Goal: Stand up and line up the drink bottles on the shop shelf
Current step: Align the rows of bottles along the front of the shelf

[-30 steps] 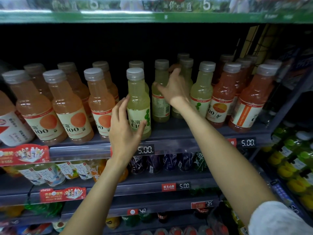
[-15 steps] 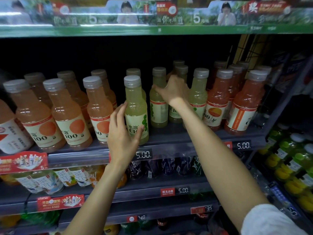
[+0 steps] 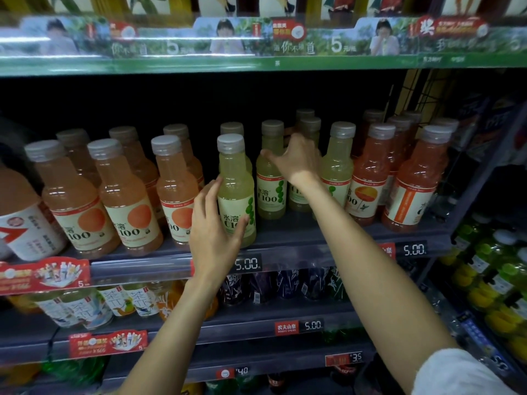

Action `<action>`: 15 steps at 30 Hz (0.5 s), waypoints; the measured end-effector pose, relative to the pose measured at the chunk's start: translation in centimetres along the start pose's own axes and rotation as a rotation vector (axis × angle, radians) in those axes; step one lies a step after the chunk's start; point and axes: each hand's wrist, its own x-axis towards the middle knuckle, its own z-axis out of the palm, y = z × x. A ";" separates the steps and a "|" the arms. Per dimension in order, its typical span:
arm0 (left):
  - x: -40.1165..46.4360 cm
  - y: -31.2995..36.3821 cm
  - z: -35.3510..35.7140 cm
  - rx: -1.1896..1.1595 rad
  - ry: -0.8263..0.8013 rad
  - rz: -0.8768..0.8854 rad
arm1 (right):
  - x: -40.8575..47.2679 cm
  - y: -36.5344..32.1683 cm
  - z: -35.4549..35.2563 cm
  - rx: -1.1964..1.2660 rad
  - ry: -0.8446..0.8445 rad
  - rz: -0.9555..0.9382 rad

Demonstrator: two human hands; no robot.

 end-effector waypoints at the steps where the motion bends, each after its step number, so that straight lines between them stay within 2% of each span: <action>1: 0.0 -0.1 0.0 -0.001 0.000 0.001 | 0.0 -0.1 0.0 0.012 -0.012 -0.003; 15: 0.0 -0.2 0.1 -0.011 -0.009 0.008 | 0.4 0.0 0.1 0.024 -0.041 -0.044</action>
